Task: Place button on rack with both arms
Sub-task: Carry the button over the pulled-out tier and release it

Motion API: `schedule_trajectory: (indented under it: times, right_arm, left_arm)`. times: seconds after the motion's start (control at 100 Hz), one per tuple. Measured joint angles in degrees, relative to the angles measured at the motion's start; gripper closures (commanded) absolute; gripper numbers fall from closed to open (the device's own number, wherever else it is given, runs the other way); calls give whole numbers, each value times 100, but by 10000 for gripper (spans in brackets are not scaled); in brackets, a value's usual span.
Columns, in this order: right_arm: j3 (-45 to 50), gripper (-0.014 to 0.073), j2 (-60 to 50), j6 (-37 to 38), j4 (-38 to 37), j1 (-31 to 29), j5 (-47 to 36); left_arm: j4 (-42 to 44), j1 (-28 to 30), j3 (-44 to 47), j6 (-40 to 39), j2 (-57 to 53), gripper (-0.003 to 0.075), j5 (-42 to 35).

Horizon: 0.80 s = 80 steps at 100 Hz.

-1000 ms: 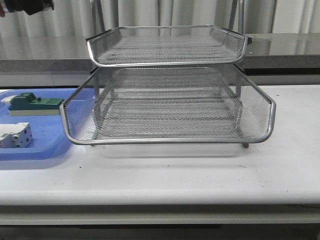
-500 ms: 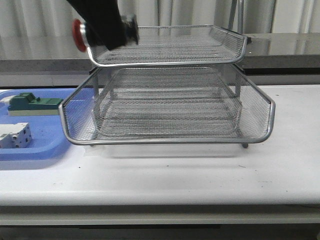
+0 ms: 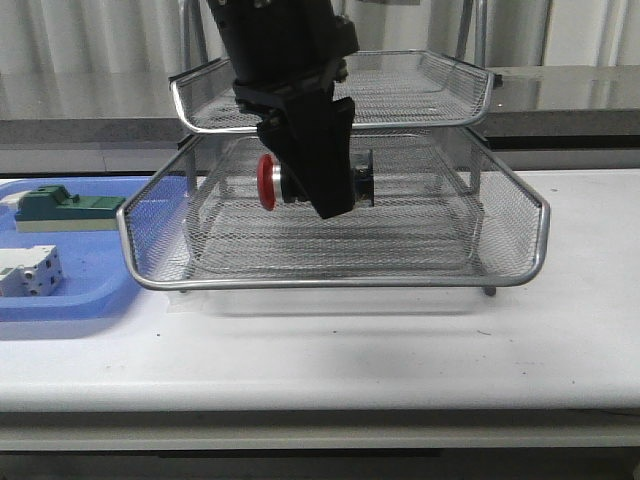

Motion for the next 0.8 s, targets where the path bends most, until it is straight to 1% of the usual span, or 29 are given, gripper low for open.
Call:
schedule_trajectory:
  times: [0.06,0.46,0.7,0.8]
  right_arm:
    - [0,664,0,0,0,0,0]
    - [0,664,0,0,0,0,0]
    - [0,664,0,0,0,0,0]
    - [0,664,0,0,0,0,0]
  left_arm:
    - [0,0,0,0,0,251,-22]
    - [0,-12,-56,0,0,250,5]
    - [0,-12,-585,-221,-119,251,410]
    - [0,95,-654,-394,-320,260,636]
